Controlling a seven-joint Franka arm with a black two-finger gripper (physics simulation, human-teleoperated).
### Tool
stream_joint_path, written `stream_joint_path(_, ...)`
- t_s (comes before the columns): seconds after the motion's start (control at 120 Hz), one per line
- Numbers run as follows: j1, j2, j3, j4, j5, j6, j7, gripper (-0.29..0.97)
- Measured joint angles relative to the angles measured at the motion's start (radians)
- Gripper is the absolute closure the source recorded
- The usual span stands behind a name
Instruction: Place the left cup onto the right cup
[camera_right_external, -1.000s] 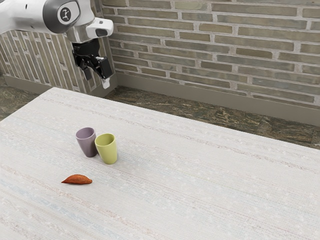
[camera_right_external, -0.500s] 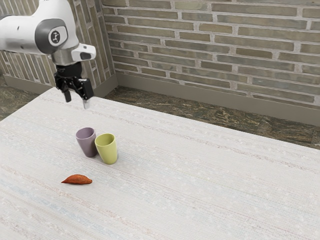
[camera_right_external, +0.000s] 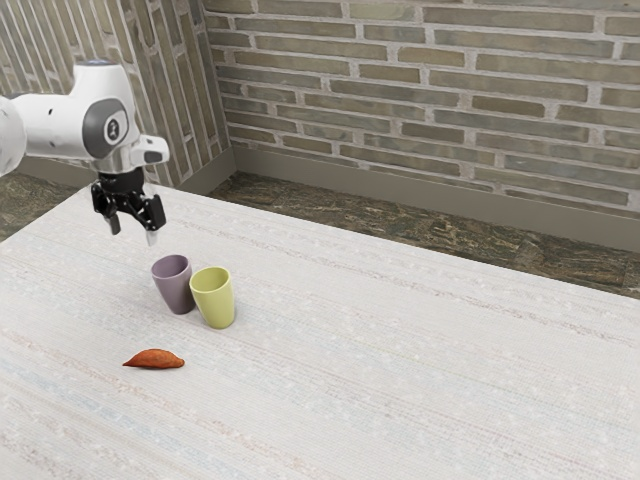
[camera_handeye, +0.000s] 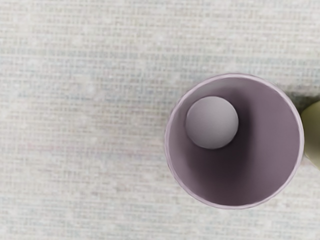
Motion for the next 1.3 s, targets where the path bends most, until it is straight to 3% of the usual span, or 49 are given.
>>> stream_joint_path(0.65,0.017,0.183,-0.01,0.0,-0.1,0.206,0.101,0.01)
stream_joint_path(0.692,0.017,0.186,-0.01,0.0,-0.102,0.212,0.105,0.06)
stream_joint_path(0.833,0.017,0.187,-0.011,-0.001,-0.104,0.229,0.118,0.43)
stream_joint_path(0.933,0.017,0.186,-0.022,-0.002,-0.105,0.236,0.126,0.59)
stream_joint_path(1.058,0.017,0.186,-0.027,-0.005,-0.106,0.241,0.134,0.69)
stream_joint_path(1.3,0.017,0.179,-0.027,-0.008,-0.111,0.241,0.145,0.76)
